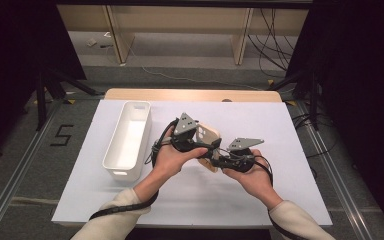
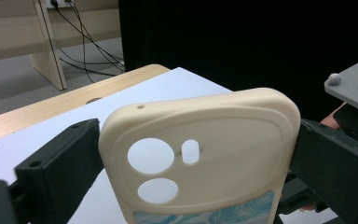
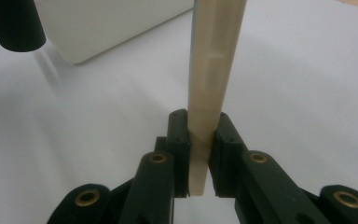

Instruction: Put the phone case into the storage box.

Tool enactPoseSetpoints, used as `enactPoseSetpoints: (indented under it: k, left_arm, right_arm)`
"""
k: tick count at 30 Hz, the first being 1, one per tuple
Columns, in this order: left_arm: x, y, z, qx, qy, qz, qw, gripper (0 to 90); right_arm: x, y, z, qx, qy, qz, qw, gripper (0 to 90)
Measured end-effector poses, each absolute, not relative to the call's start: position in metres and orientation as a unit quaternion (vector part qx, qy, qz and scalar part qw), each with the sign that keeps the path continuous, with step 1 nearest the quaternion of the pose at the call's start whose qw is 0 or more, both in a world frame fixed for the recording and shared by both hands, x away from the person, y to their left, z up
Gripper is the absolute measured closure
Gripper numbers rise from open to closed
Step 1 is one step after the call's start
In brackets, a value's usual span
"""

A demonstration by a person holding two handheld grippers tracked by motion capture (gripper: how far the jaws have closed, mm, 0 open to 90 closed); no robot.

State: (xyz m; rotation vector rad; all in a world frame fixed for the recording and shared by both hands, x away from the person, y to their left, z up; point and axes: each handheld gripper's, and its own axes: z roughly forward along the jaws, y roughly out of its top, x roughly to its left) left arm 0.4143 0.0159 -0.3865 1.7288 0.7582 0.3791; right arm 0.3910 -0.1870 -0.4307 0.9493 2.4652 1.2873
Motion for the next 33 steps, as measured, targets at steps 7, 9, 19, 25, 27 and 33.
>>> enactPoseSetpoints:
  k: [7, 9, 19, 25, 27, 33]
  left_arm:
    - [0.413, 0.015, -0.386, 0.733, 0.320, 0.166, 0.577, 8.8]
    - [0.412, 0.015, -0.386, 0.732, 0.320, 0.168, 0.578, 9.3]
    - [0.412, 0.019, -0.379, 0.728, 0.315, 0.179, 0.582, 10.4]
    - [0.414, 0.026, -0.375, 0.724, 0.317, 0.187, 0.583, 10.5]
    - [0.414, 0.030, -0.374, 0.723, 0.319, 0.189, 0.583, 10.6]
    - [0.413, 0.040, -0.369, 0.719, 0.322, 0.197, 0.584, 10.6]
  right_arm:
    - [0.391, -0.188, -0.432, 0.323, 0.831, 0.439, 0.112, 80.2]
    - [0.391, -0.188, -0.432, 0.322, 0.829, 0.442, 0.116, 79.7]
    - [0.393, -0.188, -0.433, 0.329, 0.816, 0.459, 0.126, 52.9]
    - [0.393, -0.190, -0.433, 0.335, 0.805, 0.471, 0.131, 17.0]
    - [0.393, -0.192, -0.433, 0.332, 0.803, 0.477, 0.134, 15.5]
    - [0.392, -0.196, -0.431, 0.326, 0.795, 0.488, 0.151, 14.1]
